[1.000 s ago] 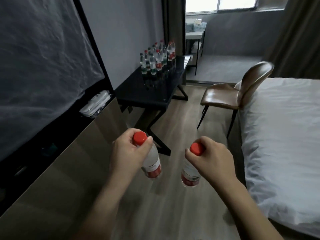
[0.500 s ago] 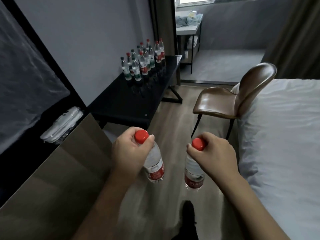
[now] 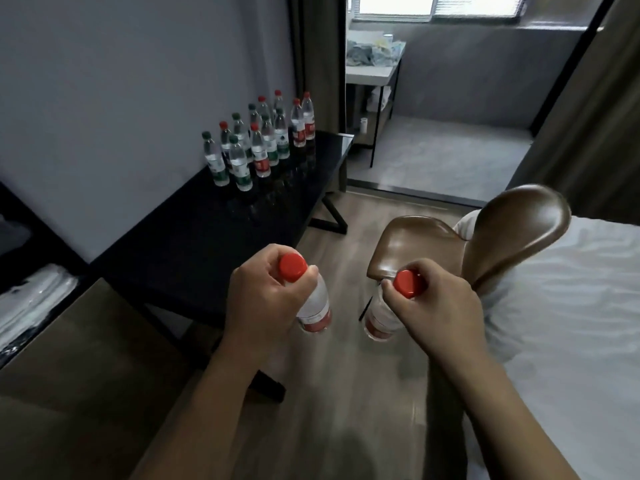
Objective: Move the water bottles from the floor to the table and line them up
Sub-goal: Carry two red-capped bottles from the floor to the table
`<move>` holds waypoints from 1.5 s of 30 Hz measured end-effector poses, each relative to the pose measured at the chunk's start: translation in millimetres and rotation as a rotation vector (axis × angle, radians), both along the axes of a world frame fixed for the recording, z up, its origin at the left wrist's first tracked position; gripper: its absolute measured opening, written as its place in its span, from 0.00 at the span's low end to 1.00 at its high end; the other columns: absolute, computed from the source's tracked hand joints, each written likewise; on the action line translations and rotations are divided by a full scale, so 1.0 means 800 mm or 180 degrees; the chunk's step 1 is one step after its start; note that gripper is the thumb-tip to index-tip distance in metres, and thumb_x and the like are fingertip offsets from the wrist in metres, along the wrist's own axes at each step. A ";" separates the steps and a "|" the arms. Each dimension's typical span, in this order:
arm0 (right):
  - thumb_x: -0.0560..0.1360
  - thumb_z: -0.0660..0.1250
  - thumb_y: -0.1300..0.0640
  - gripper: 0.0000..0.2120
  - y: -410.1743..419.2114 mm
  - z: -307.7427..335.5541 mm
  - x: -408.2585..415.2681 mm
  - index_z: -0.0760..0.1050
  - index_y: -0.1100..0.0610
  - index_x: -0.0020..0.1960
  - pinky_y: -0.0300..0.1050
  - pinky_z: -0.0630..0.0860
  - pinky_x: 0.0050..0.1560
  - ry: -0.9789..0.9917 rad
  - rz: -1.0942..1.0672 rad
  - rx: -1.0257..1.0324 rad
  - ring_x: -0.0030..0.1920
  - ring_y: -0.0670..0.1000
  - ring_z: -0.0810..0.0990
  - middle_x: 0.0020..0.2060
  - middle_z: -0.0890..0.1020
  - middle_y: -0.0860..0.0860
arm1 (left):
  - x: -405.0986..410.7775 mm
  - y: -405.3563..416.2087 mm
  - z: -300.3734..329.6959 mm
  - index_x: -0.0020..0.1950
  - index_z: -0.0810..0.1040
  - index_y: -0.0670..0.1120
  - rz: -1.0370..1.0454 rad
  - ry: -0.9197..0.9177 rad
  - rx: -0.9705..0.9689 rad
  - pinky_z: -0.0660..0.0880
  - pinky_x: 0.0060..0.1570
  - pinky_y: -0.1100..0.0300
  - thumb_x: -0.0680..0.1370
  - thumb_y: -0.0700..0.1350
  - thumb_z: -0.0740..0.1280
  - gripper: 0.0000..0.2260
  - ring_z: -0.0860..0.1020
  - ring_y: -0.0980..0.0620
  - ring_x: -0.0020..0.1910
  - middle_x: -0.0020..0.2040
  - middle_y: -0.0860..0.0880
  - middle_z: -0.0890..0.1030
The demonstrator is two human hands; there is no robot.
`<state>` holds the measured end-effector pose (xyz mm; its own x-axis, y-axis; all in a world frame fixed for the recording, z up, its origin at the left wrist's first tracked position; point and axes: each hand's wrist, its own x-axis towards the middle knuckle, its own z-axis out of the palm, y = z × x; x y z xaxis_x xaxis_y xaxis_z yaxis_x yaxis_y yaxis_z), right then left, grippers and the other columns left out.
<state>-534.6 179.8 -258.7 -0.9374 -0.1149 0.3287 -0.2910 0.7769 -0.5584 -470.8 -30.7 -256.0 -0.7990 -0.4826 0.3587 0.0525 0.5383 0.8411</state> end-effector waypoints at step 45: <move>0.67 0.67 0.40 0.10 -0.532 -0.092 -0.815 0.72 0.44 0.43 0.38 0.65 0.30 -0.0960 0.1812 0.0737 0.34 0.41 0.74 0.33 0.76 0.41 | -0.643 -0.396 -0.079 0.39 0.74 0.55 0.1345 -0.1350 -0.0016 0.76 0.31 0.61 0.68 0.59 0.70 0.10 0.78 0.59 0.32 0.33 0.58 0.78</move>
